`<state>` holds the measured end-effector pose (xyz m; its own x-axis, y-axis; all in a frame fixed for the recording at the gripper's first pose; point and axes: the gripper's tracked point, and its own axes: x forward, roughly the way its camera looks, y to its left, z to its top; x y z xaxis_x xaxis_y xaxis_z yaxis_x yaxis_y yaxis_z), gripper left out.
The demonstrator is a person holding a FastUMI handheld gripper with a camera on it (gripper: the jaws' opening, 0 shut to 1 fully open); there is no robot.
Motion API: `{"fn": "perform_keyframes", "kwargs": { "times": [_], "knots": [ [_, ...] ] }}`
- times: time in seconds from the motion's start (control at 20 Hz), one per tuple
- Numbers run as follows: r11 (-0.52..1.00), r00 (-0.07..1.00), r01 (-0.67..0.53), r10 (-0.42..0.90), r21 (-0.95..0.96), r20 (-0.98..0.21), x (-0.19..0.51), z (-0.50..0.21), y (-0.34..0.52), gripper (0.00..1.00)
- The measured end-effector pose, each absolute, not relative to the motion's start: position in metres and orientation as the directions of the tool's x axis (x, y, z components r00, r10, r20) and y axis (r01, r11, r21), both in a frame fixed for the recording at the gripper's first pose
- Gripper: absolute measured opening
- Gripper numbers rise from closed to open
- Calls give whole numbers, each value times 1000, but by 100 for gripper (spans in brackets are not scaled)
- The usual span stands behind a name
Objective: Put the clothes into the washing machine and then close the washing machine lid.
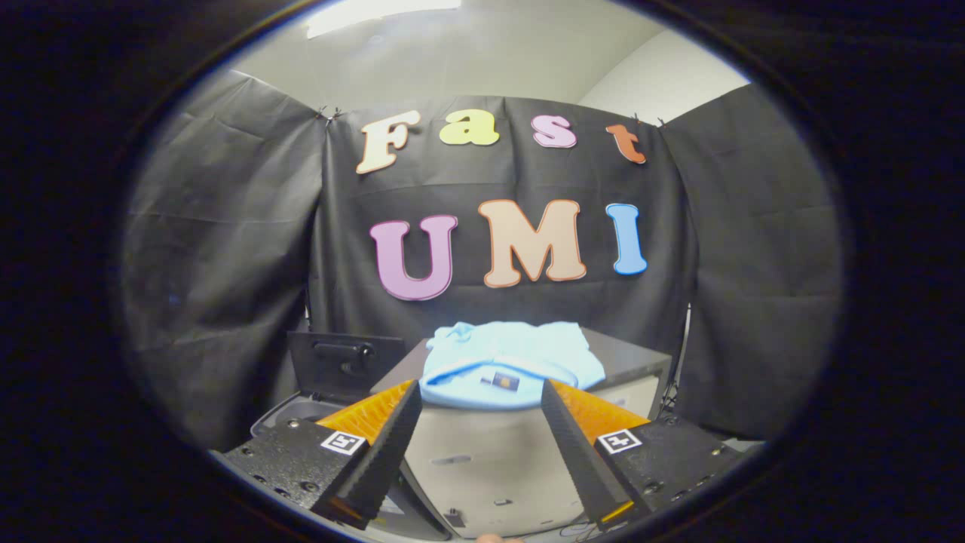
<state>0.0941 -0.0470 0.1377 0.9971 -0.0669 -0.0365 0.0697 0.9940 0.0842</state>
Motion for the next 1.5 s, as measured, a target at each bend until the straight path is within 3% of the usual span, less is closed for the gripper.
{"fn": "perform_keyframes", "kwargs": {
  "times": [0.35, 0.6, 0.95, 1.05, 1.25, 1.45, 1.5],
  "knots": [
    [994, 985, 109, -106, 15, -139, 230, 145, -95, 97],
    [999, 917, 39, -34, 3, -397, 300, 99, -86, 97],
    [1000, 787, -24, 25, 11, -617, 312, 38, -62, 98],
    [999, 784, -3, 27, 39, -620, 311, 42, -62, 100],
    [999, 770, 37, -7, 34, -638, 312, 38, -68, 63],
    [998, 816, 30, 4, 49, -579, 308, 44, -63, 17],
    [997, 825, 1, 41, 73, -563, 311, 42, -57, 13]
  ]
}}
